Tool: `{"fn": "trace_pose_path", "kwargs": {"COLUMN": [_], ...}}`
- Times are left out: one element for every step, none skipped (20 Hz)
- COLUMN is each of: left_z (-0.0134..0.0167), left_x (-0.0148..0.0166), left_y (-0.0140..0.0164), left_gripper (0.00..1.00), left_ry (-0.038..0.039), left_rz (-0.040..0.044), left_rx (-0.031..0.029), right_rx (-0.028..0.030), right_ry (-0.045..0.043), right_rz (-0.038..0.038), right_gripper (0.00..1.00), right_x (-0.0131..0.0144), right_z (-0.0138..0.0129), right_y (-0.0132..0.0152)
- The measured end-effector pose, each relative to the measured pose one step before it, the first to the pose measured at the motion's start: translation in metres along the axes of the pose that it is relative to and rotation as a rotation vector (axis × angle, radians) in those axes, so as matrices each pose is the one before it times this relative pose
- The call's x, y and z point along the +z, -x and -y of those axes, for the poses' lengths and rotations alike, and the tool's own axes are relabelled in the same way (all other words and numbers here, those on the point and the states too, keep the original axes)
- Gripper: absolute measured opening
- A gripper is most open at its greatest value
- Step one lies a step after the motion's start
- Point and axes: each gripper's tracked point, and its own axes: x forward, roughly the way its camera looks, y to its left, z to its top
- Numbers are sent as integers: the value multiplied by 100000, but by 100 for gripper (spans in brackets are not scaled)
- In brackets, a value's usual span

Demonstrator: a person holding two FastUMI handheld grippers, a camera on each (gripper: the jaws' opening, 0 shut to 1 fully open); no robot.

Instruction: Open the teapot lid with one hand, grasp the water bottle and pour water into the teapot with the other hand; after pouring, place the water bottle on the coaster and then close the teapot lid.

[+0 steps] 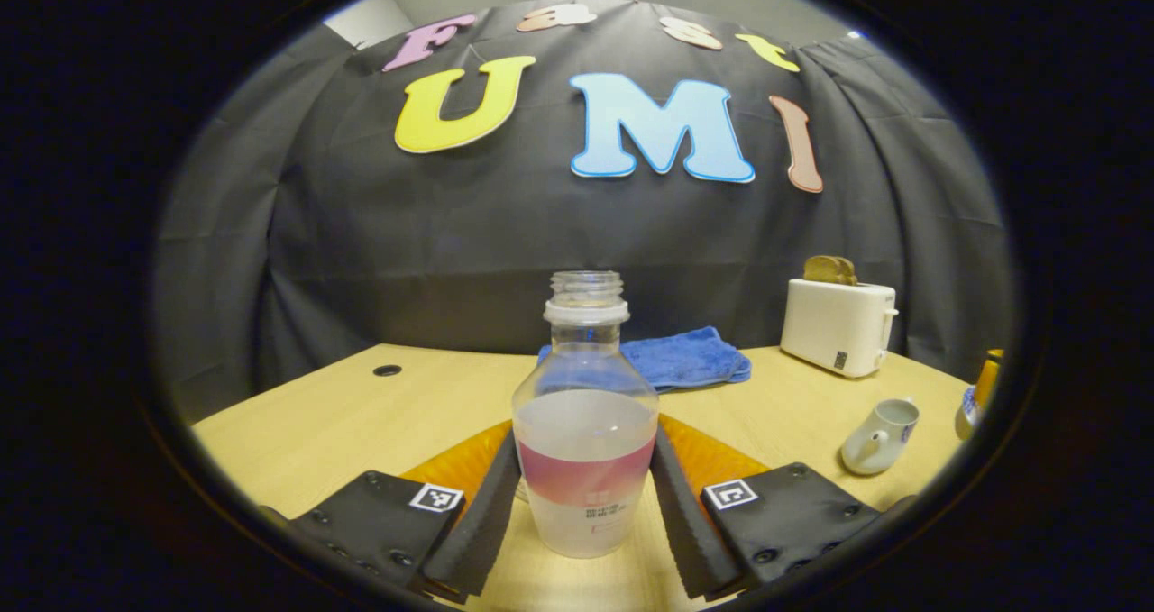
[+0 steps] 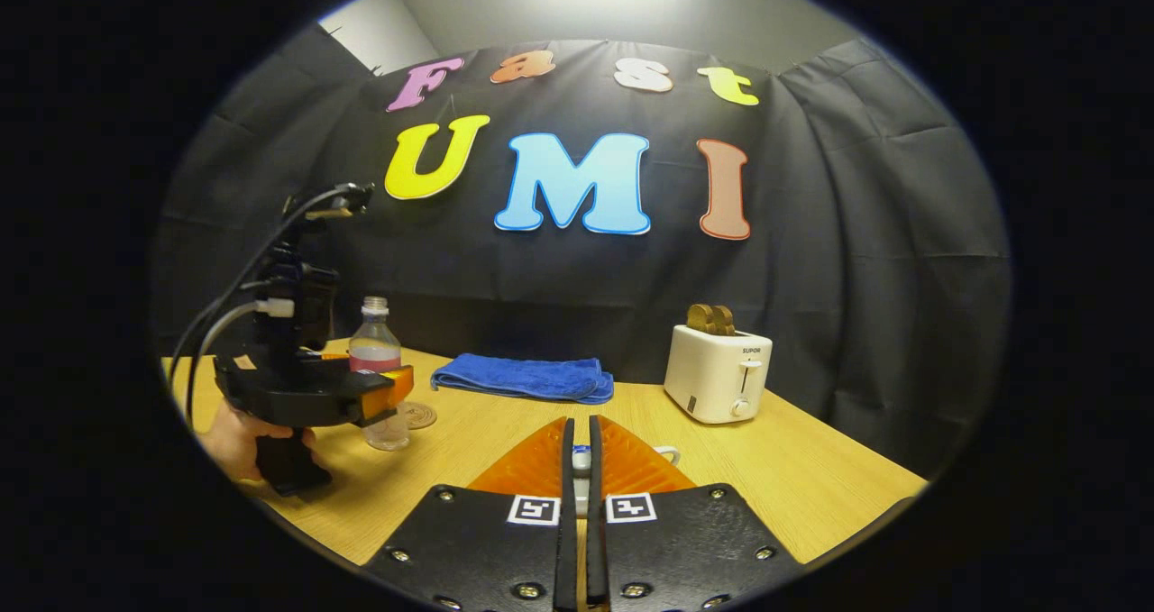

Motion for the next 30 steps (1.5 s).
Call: {"fn": "trace_pose_path", "kwargs": {"left_z": [435,310,435,701,437,1577,1419,1261,1108,1191,1447,1553,824,479,295,205,182,160,5,237,397,392,344,289,91,401,256,332,201,336], "left_x": [162,491,648,681,493,451,234,274,181,214,300,822,680,642,441,304,314,110,116,-146,-1,69,113,117,55,278,347,230,82,7], "left_y": [246,348,443,196,221,-148,-236,-160,-207,-184,-96,83,49,-4,-59,-88,-181,-78,-210,-180,-298,-101,-126,-104,-172,-160,-39,-244,-135,-75], "left_gripper": [87,87,87,87,87,87,87,87,87,87,88,88,88,87,87,87,87,87,87,87,88,88,87,87,87,87,87,87,87,87], "left_ry": [-1778,-3123,-3008,-3463,-3216,-8149,-7932,-8513,-6622,-5811,-6249,-6791,-5609,-4951,-3124,-2832,-2850,-2957,-3084,-3580,-3536,-2667,-3117,-2364,-2533,-4413,-4687,-4187,-2448,-2179], "left_rz": [-332,430,1326,1222,724,452,-467,-496,-336,-347,201,985,860,780,657,488,166,-90,-368,-552,-376,-225,-70,8,157,95,274,-267,-300,-341], "left_rx": [-542,88,-271,-584,-207,-1974,-1839,-491,-671,-907,-1431,-1254,288,454,199,183,-47,84,33,-357,-982,-951,-881,-587,-416,-850,-573,-414,-753,-934], "right_rx": [353,1355,468,591,428,-107,1033,407,-76,-317,-350,-400,-548,-234,-211,-238,-303,-215,-202,-293,-183,-277,-217,-170,-237,-462,-172,-173,-268,-257], "right_ry": [695,-1188,-2011,-2300,-1123,-339,-2534,-1385,-623,-508,-970,-132,195,-56,-519,-550,-540,-599,-412,-349,88,193,-163,-289,-217,-197,-150,-150,-92,-259], "right_rz": [302,-658,-1235,-621,-607,-626,-871,-723,-663,-318,225,707,740,-64,-192,-359,-327,-172,-230,231,93,120,-76,-160,-110,-259,17,-65,31,311], "right_gripper": [5,4,4,4,4,4,4,4,4,4,4,4,4,5,5,5,5,5,5,4,4,4,4,4,4,4,4,4,4,4], "right_x": [60,-272,-351,-139,-307,-370,-589,-356,-333,-127,-18,28,59,-181,-109,-224,-126,-167,-30,-16,21,-83,-76,-28,-134,-40,-79,-16,-10,-14], "right_z": [115,-189,131,-75,-113,216,-98,-44,118,216,229,263,448,180,227,233,210,192,120,133,141,63,154,93,110,254,80,115,109,159], "right_y": [1501,1484,1365,1073,1079,1255,1160,673,441,528,513,546,499,95,246,125,169,77,23,149,60,22,-4,72,36,14,-24,0,57,94]}}
